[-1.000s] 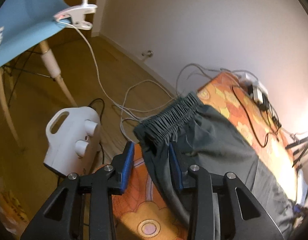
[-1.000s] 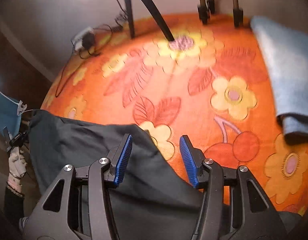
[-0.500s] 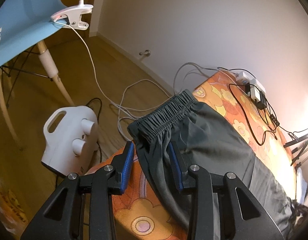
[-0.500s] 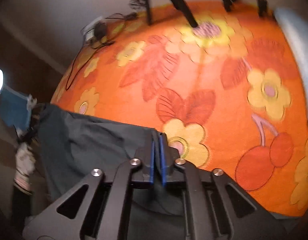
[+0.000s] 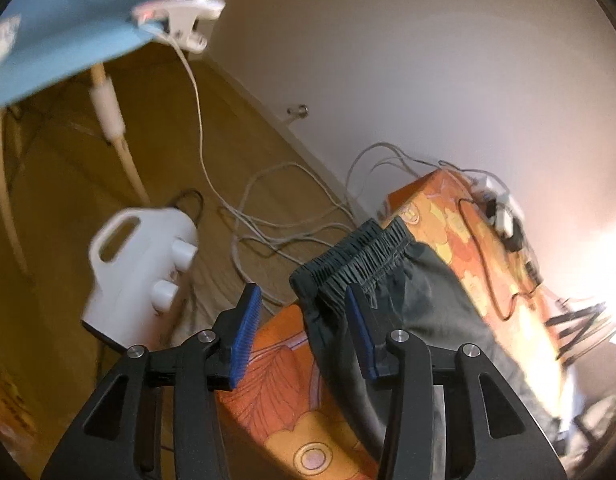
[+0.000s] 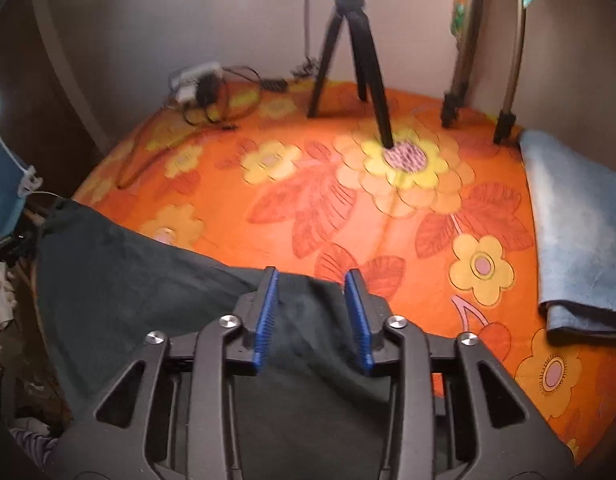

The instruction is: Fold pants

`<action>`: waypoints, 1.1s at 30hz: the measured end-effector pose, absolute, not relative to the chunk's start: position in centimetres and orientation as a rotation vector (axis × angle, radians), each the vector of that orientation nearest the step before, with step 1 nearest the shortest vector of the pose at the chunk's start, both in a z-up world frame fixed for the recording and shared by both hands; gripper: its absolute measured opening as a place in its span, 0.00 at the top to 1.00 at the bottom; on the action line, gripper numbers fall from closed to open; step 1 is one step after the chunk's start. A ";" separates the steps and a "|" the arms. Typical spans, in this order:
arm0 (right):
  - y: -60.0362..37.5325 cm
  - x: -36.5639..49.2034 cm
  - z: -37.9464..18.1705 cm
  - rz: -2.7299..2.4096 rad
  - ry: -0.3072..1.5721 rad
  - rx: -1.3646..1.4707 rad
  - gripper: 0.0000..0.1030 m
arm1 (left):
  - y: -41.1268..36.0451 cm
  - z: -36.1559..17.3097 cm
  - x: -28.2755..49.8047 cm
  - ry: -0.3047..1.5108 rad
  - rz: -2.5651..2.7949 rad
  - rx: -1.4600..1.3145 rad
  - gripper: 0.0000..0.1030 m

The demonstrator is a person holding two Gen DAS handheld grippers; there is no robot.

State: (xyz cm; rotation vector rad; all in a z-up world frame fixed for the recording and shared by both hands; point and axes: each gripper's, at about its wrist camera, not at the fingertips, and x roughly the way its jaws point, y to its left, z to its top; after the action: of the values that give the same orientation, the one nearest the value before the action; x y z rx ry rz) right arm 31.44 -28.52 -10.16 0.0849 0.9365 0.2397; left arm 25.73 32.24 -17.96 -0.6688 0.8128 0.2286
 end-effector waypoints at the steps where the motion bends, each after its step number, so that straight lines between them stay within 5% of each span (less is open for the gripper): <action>1: -28.1 31.1 -9.6 0.249 0.927 0.083 0.64 | 32.6 -18.2 26.0 0.823 0.206 -0.702 0.52; 26: -18.6 29.9 -8.8 0.422 0.942 0.061 0.64 | 32.6 -21.2 29.6 0.884 0.072 -0.811 0.42; 29: -18.2 29.8 -8.5 0.435 0.942 0.068 0.64 | 31.9 -20.9 29.7 0.848 0.087 -0.775 0.45; 33: -17.1 29.5 -7.8 0.452 0.937 0.068 0.64 | 30.9 -20.1 29.7 0.803 0.121 -0.686 0.76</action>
State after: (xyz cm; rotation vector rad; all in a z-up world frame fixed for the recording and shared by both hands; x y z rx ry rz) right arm 29.46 -17.07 -7.79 0.0676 0.9369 0.4520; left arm 29.69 30.89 -20.10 -0.6864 0.8027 0.1205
